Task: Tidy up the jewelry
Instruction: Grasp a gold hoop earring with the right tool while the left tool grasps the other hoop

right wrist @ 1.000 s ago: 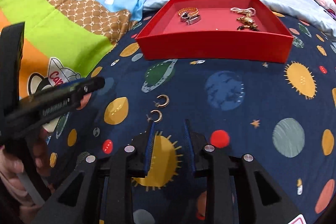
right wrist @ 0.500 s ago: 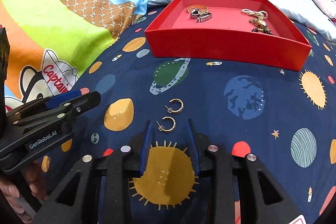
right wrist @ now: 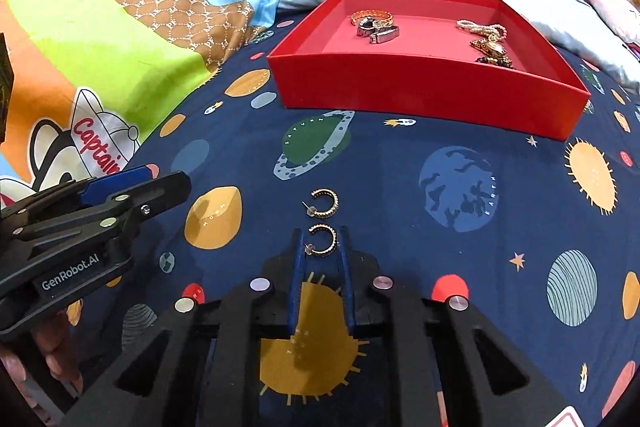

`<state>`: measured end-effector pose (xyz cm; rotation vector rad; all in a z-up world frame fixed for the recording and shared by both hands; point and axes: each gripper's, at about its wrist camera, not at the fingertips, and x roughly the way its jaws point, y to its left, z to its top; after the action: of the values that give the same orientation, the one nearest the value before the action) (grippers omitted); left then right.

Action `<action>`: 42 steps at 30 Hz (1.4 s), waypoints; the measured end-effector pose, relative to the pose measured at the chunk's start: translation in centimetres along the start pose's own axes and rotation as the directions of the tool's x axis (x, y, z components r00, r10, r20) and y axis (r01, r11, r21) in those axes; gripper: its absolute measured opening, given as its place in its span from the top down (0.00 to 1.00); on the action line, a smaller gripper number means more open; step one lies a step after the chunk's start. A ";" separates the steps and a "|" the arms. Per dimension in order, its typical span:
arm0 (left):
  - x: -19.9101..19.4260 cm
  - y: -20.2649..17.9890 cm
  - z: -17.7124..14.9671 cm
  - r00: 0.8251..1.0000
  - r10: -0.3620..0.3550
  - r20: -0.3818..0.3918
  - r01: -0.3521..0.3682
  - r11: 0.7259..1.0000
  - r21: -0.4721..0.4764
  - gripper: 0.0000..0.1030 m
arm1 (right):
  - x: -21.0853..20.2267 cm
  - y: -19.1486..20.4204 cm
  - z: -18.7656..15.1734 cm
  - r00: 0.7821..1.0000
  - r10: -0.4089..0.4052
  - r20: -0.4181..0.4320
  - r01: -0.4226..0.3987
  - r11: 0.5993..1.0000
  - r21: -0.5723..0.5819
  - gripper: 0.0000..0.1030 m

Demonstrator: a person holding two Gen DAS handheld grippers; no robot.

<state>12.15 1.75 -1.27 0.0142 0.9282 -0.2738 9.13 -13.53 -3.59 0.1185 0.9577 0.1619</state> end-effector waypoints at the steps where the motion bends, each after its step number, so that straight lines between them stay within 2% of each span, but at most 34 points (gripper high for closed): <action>1: 0.1 -0.3 0.0 1.000 -0.006 -0.001 0.006 1.000 0.005 0.55 | -0.2 -0.1 0.0 1.000 0.000 0.001 0.000 1.000 0.005 0.86; 13: 1.6 -5.6 0.4 0.995 -0.101 -0.019 0.102 0.992 0.069 0.55 | -3.8 -4.5 -1.4 0.999 -0.035 0.027 0.032 0.993 0.112 0.85; 23: 3.6 -8.5 0.2 0.994 -0.101 -0.047 0.106 0.989 0.103 0.56 | -5.0 -6.3 -2.1 0.998 -0.042 0.037 0.036 0.988 0.150 0.85; 27: 3.9 -8.7 0.2 0.996 -0.078 -0.036 0.082 0.990 0.116 0.60 | -5.2 -6.6 -2.1 0.999 -0.032 0.043 0.025 0.987 0.158 0.85; 29: 4.0 -8.8 0.2 0.997 -0.072 -0.031 0.075 0.990 0.118 0.68 | -5.3 -6.5 -2.0 0.999 -0.028 0.046 0.021 0.988 0.156 0.85; 35: 4.1 -9.2 0.2 0.999 -0.049 -0.023 0.052 0.988 0.146 0.80 | -5.3 -6.4 -2.0 0.999 -0.017 0.049 0.009 0.988 0.153 0.85; 42: 3.9 -9.3 0.2 0.998 -0.058 -0.028 0.061 0.988 0.144 0.81 | -5.6 -6.4 -1.7 0.998 -0.013 0.054 0.005 0.989 0.151 0.85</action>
<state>12.34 -8.11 -3.29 0.1242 0.9319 -0.3968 5.12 -20.85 -1.23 0.2563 0.9147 0.0774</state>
